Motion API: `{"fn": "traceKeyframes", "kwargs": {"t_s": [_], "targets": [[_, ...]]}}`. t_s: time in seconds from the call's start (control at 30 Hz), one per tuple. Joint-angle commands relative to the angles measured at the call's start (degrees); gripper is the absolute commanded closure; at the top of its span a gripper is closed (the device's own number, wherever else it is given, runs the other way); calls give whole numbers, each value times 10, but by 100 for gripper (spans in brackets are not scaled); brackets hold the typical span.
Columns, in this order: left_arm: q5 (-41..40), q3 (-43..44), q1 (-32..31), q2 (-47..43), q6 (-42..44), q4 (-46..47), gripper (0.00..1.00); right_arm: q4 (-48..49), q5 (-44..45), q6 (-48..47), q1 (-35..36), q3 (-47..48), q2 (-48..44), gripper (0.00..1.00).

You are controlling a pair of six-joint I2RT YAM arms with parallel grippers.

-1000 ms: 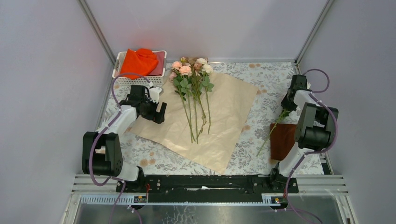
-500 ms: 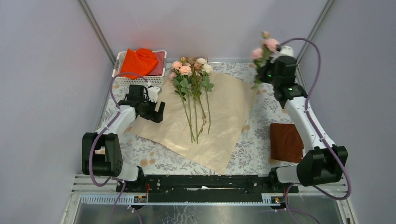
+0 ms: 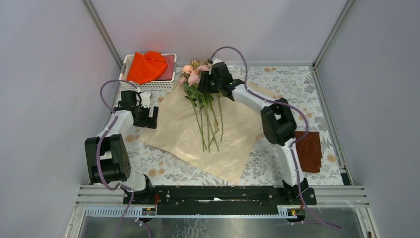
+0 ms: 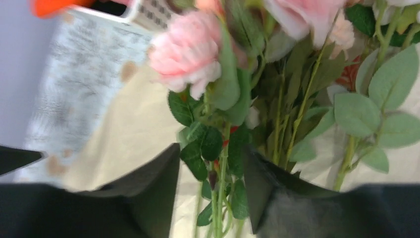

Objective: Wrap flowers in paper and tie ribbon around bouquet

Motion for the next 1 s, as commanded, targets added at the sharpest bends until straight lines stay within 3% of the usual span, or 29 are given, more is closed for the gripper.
{"fn": "traceKeyframes", "kwargs": {"t_s": [0.0, 0.07, 0.13, 0.23, 0.33, 0.43, 0.53, 0.7, 0.83, 0.97], "targets": [[-34, 3, 12, 28, 4, -4, 2, -122, 20, -5, -7, 182, 95, 31], [-38, -4, 12, 36, 11, -5, 2, -214, 52, -49, -7, 248, 120, 22], [-38, -13, 12, 41, 18, -3, 2, -242, 91, -87, -9, 229, 93, 17], [-36, -16, 12, 46, 20, 0, 2, -227, 130, -130, -20, 124, 3, 6], [-3, -21, 12, 22, 34, 0, 2, -222, 126, -168, -37, 7, -96, 5], [54, -18, 9, -13, 73, -24, 2, -210, 52, -245, -38, -129, -204, 6], [133, -5, -33, -56, 150, -93, 4, -182, -32, -289, -39, -256, -322, 7], [106, 22, -249, -95, 206, -173, 6, -193, -107, -153, -85, -339, -386, 10], [45, 2, -477, -112, 238, -171, 3, -199, -96, -88, -89, -382, -373, 13], [44, -68, -625, -152, 315, -121, 1, -187, -102, -58, -89, -419, -366, 16]]}}
